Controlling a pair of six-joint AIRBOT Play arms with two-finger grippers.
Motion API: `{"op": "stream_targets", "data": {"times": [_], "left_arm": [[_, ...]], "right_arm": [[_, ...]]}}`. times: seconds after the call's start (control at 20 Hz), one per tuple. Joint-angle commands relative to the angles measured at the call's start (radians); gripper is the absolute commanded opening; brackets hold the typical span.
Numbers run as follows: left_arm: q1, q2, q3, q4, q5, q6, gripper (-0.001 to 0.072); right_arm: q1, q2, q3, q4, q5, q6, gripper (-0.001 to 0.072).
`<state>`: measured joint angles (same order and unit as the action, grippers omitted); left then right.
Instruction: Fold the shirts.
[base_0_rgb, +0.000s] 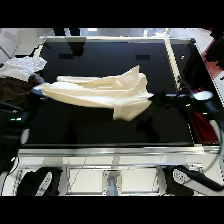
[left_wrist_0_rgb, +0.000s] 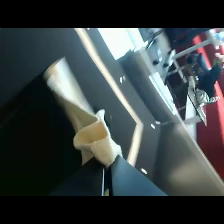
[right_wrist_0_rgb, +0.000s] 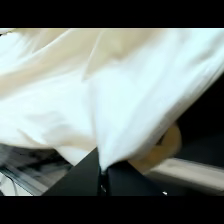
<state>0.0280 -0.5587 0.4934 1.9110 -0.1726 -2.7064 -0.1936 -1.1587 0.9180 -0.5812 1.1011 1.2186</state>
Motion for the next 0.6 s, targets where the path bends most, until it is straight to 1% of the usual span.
{"op": "stream_targets", "data": {"times": [0.0,0.05,0.15,0.2,0.25,0.35,0.4,0.45,0.55], "left_arm": [[-0.004,0.274,0.193,0.085,-0.496,0.459,0.0010],[-0.003,0.316,0.270,0.067,-0.580,0.590,0.0010],[-0.003,0.328,0.445,0.006,-0.631,0.693,0.0009],[-0.003,0.288,0.541,-0.049,-0.656,0.780,0.0009],[-0.003,0.223,0.639,-0.117,-0.712,0.890,0.0010],[-0.003,0.055,0.827,-0.218,-0.832,1.049,0.0010],[-0.003,-0.028,0.905,-0.222,-0.862,1.073,0.0010],[-0.003,-0.105,0.968,-0.220,-0.872,1.073,0.0010],[-0.004,-0.249,1.035,-0.227,-0.878,1.088,0.0011]], "right_arm": [[-0.091,0.292,0.189,-0.225,0.211,0.048,0.0013],[-0.116,0.388,0.255,-0.247,0.227,0.056,0.0012],[-0.127,0.536,0.394,-0.250,0.207,0.064,0.0011],[-0.127,0.578,0.470,-0.256,0.193,0.076,0.0010],[-0.128,0.600,0.556,-0.268,0.176,0.078,0.0010],[-0.128,0.579,0.715,-0.328,0.141,0.078,0.0009],[-0.128,0.547,0.768,-0.346,0.140,0.079,0.0009],[-0.128,0.503,0.796,-0.346,0.159,0.079,0.0009],[-0.127,0.396,0.783,-0.332,0.259,0.108,0.0010]]}}
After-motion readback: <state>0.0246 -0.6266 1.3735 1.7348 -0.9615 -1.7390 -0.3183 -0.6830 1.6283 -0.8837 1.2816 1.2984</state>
